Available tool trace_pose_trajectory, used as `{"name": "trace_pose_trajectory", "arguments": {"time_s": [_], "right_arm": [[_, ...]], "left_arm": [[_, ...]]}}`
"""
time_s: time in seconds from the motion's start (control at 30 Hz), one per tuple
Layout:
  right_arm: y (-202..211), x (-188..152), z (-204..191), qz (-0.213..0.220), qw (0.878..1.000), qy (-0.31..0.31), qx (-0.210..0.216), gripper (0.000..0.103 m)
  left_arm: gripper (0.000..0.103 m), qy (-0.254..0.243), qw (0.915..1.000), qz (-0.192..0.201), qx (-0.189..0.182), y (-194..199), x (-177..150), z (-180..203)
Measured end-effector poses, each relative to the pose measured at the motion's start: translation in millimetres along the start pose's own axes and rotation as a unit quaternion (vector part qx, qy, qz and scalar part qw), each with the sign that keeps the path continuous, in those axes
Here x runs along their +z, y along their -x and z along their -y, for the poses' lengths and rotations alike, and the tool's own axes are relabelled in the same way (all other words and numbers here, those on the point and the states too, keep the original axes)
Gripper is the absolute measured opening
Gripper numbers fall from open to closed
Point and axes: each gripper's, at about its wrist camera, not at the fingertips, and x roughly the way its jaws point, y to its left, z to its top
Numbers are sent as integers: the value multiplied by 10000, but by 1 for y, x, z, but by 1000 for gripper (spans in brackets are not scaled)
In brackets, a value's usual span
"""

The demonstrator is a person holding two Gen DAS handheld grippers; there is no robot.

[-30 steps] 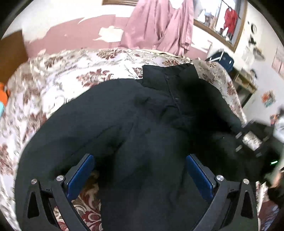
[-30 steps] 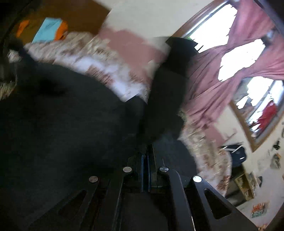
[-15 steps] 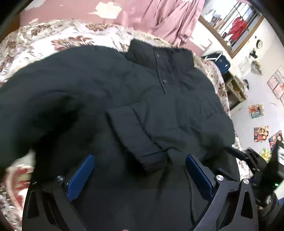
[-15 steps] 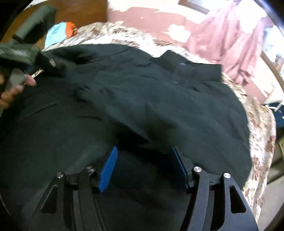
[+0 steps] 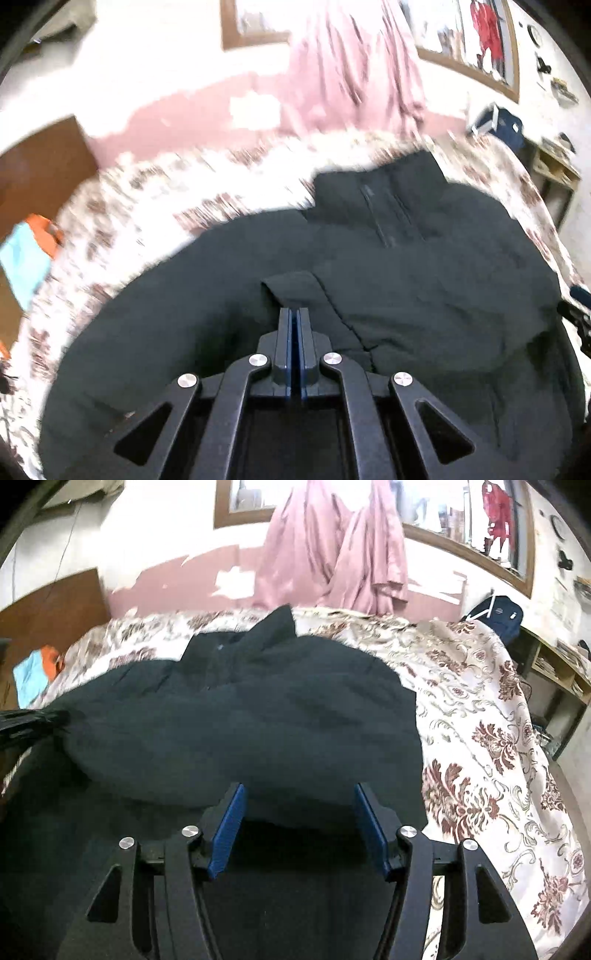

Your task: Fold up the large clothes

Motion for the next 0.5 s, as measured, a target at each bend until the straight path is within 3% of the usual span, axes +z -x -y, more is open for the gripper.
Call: {"name": "trace_pose_trajectory", "arguments": {"time_s": [0.07, 0.17, 0.27, 0.33, 0.4, 0.5], "right_arm": [[-14, 10, -6, 16, 10000, 2, -11, 52], [-32, 26, -13, -35, 9999, 108, 42, 52], [-53, 38, -28, -173, 9995, 233, 123, 52], [-78, 40, -40, -549, 9978, 349, 129, 52], [-98, 38, -46, -844, 9956, 392, 107, 52], [-113, 33, -47, -940, 9951, 302, 93, 52]], "left_arm": [[3, -98, 9995, 97, 273, 1, 3, -5], [2, -277, 9976, -156, 621, -25, -1, -11], [2, -423, 9961, -622, 452, -58, -20, -9], [2, -508, 9943, -823, 459, -72, -32, -6], [2, -554, 9930, -904, 528, -77, -40, -5], [2, -507, 9926, -982, 507, -82, -43, -5]]}}
